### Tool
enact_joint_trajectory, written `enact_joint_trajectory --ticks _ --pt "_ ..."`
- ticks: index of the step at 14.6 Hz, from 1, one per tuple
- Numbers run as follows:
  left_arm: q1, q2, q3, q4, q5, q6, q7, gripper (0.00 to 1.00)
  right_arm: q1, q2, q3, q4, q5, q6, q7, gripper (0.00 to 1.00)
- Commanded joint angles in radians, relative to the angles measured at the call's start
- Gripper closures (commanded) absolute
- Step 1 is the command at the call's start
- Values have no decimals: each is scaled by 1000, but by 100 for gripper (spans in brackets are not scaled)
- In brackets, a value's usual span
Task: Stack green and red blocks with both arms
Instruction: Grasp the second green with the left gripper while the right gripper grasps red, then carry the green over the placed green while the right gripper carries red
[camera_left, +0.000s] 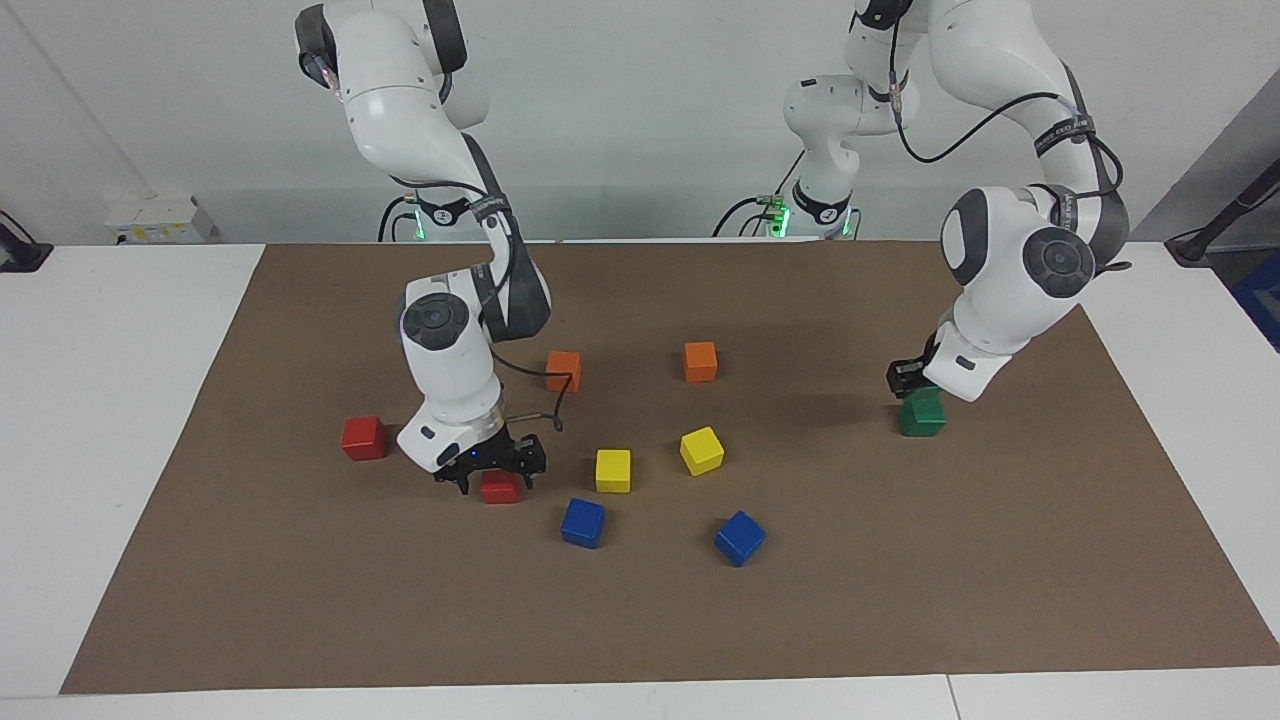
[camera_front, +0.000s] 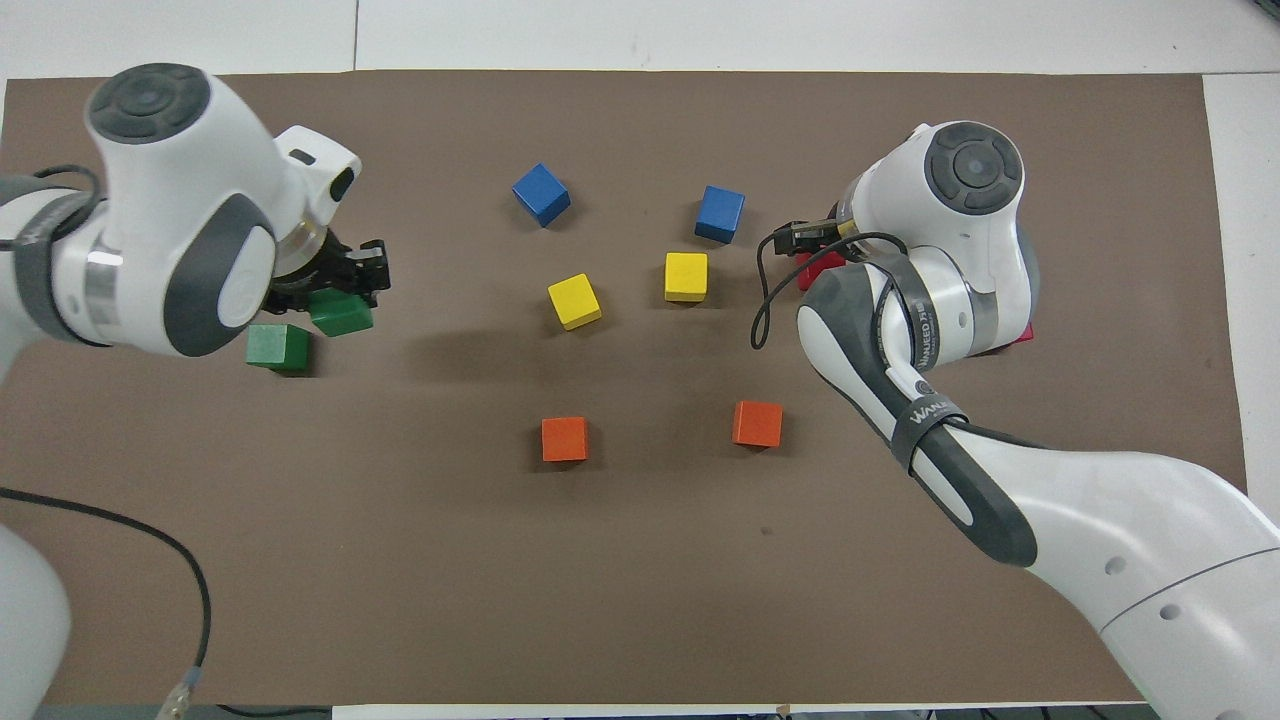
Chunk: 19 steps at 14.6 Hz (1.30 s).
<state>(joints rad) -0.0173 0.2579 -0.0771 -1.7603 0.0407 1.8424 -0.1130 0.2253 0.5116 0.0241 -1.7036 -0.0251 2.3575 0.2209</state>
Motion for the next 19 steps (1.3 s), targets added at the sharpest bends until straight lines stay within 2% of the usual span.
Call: enact_joint_trajectory --ticks 1,4,5,6,7,11,15,17,19 --pt "46 -52 -7 -125 -13 125 128 100 -1 -5 4 -45 7 49 17 3" --pt "59 -42 -6 -143 -12 181 177 100 0 -13 4 -59 8 37 23 16" --pt "60 -40 -4 -145 -12 182 202 100 0 -15 4 -57 8 28 24 33" --pt "72 -37 -6 -149 -12 190 208 100 0 -18 4 -54 8 10 26 74" --pt "77 -36 -6 -151 -12 204 207 100 2 -21 4 -42 7 -16 31 100" --pt "79 -34 -6 -166 -12 225 204 100 -46 -33 2 82 -7 -229 -42 100" --pt "79 -34 -4 -194 -12 258 200 100 -173 -128 2 70 -7 -346 -252 100" --pt "80 -32 -4 -195 -12 259 200 100 -254 -153 2 65 -7 -357 -384 100" --pt "79 -32 -4 -199 -12 262 199 100 -287 -163 2 65 -1 -392 -414 100"
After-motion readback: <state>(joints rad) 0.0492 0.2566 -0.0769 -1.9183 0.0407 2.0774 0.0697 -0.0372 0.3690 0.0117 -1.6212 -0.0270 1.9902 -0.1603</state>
